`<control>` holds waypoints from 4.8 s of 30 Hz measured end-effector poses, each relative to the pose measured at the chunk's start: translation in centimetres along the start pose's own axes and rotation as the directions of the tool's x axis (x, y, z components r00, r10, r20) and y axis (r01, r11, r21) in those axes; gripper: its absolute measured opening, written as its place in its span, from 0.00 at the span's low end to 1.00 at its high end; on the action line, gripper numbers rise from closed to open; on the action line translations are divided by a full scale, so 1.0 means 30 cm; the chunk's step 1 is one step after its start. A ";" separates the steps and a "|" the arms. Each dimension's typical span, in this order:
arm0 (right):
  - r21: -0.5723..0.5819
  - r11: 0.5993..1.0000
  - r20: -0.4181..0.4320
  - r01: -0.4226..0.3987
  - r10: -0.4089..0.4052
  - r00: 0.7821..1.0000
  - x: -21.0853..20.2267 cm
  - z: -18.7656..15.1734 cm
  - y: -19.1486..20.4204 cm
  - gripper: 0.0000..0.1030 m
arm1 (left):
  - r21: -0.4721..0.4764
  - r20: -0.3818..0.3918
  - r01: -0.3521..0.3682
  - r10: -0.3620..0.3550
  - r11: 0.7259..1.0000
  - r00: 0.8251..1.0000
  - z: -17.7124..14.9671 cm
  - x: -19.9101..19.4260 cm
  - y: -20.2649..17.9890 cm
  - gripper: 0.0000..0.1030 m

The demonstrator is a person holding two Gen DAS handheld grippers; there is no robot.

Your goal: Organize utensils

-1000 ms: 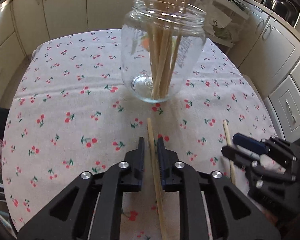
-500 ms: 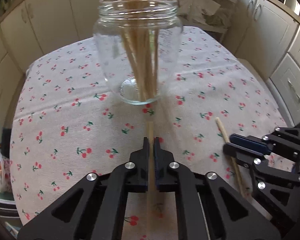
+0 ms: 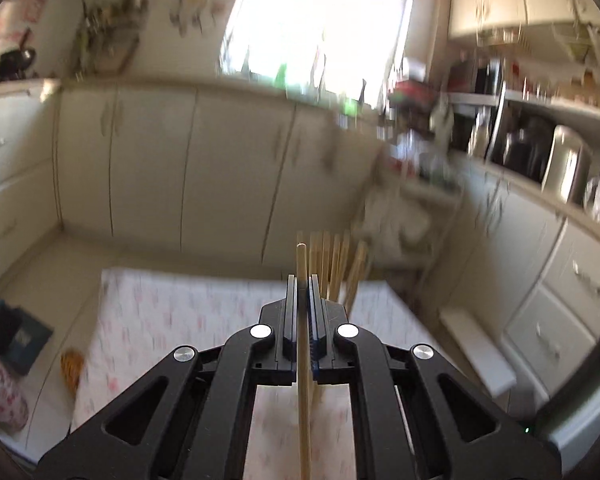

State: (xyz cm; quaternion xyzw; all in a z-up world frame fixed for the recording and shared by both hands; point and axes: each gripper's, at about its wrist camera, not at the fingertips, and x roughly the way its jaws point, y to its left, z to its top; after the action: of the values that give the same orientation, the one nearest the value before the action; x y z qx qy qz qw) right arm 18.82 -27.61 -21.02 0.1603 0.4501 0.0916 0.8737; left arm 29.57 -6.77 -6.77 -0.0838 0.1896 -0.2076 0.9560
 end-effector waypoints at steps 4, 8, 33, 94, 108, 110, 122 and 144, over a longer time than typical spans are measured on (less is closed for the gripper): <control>-0.008 1.000 0.000 0.005 -0.005 1.000 -0.001 0.003 0.002 0.06 | -0.028 0.124 -0.008 0.012 1.000 0.992 0.083 0.015 -0.025 0.04; -0.027 1.000 -0.002 0.015 -0.015 1.000 0.000 -0.001 0.012 0.06 | -0.074 0.192 -0.015 0.029 0.997 0.981 0.136 0.068 -0.033 0.04; -0.147 0.988 -0.063 0.049 -0.059 0.996 0.013 0.028 0.053 0.31 | -0.027 0.296 -0.144 0.145 0.989 0.944 0.042 0.260 -0.099 0.04; 0.198 0.976 0.775 -0.085 -0.103 0.624 -0.198 0.555 0.208 0.06 | -0.283 -0.141 -0.211 0.177 0.936 0.974 -0.432 -0.012 0.270 0.76; 0.076 0.996 0.758 0.049 -0.090 0.646 -0.097 0.447 0.284 0.06 | -0.285 -0.142 -0.203 0.168 0.937 0.975 -0.430 -0.008 0.270 0.80; 0.043 0.997 0.753 0.071 -0.079 0.653 -0.105 0.416 0.300 0.06 | -0.286 -0.142 -0.205 0.170 0.936 0.975 -0.431 -0.009 0.271 0.80; -0.089 0.989 0.637 0.119 -0.035 0.770 -0.091 0.295 0.311 0.06 | -0.278 -0.149 -0.224 0.189 0.934 0.971 -0.429 -0.007 0.271 0.83; 0.040 0.967 0.408 0.253 -0.247 0.879 -0.270 0.027 0.231 0.76 | -0.048 -0.249 -0.361 0.339 0.931 0.907 -0.382 -0.060 0.142 0.92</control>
State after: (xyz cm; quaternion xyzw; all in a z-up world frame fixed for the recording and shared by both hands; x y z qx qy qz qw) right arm 14.68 -23.78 -11.94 0.1100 0.2732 -0.0543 0.9541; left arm 25.07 -3.11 -17.67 -0.0676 0.3235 -0.0320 0.9433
